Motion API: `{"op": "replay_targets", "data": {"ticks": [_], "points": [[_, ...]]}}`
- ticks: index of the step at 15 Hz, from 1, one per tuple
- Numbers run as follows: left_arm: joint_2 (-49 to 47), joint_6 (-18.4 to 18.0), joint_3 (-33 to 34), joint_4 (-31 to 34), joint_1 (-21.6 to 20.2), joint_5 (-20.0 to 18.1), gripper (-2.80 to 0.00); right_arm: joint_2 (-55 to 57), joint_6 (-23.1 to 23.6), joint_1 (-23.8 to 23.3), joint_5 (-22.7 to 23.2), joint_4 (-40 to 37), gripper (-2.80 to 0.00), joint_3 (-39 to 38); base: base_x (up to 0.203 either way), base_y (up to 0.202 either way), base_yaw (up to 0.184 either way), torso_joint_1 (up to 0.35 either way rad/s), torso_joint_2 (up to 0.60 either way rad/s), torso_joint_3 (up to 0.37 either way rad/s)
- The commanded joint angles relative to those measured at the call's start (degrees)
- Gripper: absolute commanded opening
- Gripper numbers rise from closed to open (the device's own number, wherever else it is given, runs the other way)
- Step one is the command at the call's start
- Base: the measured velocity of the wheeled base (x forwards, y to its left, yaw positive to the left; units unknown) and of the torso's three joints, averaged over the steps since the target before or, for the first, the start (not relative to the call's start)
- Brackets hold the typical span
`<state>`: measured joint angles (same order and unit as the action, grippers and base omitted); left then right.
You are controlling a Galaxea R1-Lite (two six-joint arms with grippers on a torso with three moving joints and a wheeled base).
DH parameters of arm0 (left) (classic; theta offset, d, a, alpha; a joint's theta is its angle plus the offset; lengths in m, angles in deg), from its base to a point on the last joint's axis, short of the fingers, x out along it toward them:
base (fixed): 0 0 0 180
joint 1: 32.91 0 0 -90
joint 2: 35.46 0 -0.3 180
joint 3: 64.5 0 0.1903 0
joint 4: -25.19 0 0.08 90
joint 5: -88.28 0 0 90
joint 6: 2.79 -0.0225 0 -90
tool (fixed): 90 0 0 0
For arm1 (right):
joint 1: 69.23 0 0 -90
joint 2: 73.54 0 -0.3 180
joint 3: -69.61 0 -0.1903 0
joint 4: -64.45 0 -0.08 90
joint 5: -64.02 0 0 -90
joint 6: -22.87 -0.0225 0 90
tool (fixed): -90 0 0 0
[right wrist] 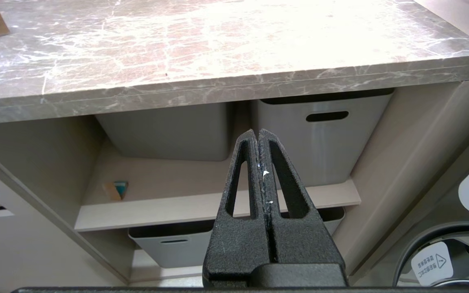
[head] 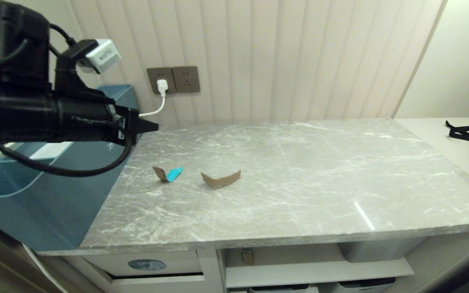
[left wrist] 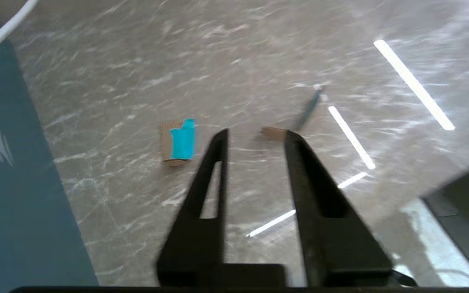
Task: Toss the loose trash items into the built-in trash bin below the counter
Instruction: Pick up the garbage
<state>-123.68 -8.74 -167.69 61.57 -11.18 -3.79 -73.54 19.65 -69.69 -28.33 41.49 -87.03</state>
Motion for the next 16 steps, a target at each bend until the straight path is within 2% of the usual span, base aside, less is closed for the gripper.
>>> {"op": "replay_targets", "data": {"ticks": [1, 3, 5, 7, 10, 12, 14, 16], "points": [[-5.8, 0.0, -1.9, 0.2, 0.8, 4.1, 0.00, 0.1, 0.0, 0.0, 0.0, 0.0, -2.80, -0.1, 0.000, 0.000, 0.000, 0.000, 0.00, 0.000], [-10.0, 0.8, -4.6, 1.6, 1.1, 10.5, 0.00, 0.1, 0.0, 0.0, 0.0, 0.0, -2.80, -0.1, 0.000, 0.000, 0.000, 0.000, 0.00, 0.000], [-13.7, 4.2, -10.4, 8.6, 1.2, 15.6, 0.00, 0.1, 0.0, -0.1, 0.0, 0.0, -2.80, -0.1, 0.000, 0.000, 0.000, 0.000, 0.00, 0.000], [-17.0, 7.7, -18.6, 19.1, 2.0, 16.8, 0.00, 0.1, 0.0, 0.0, 0.0, 0.0, -2.80, -0.1, 0.000, 0.000, 0.000, 0.000, 0.00, 0.000], [-23.7, 9.7, -30.4, 30.9, 2.6, 17.4, 0.00, 0.1, 0.0, 0.0, 0.0, 0.0, -2.80, -0.1, 0.000, 0.000, 0.000, 0.000, 0.00, 0.000], [-25.6, 11.2, -30.4, 32.8, 2.4, 17.9, 0.00, 0.1, 0.0, 0.0, 0.0, 0.0, -2.80, -0.1, 0.000, 0.000, 0.000, 0.000, 0.00, 0.000], [-27.3, 17.0, -30.3, 33.1, 2.5, 20.9, 0.00, 0.1, 0.0, 0.0, 0.0, 0.0, -2.80, -0.1, 0.000, 0.000, 0.000, 0.000, 0.00, 0.000], [-28.3, 21.4, -30.3, 33.2, 2.4, 21.9, 0.00, 0.1, 0.0, 0.0, 0.0, 0.0, -2.80, -0.1, 0.000, 0.000, 0.000, 0.000, 0.00, 0.000]]}}
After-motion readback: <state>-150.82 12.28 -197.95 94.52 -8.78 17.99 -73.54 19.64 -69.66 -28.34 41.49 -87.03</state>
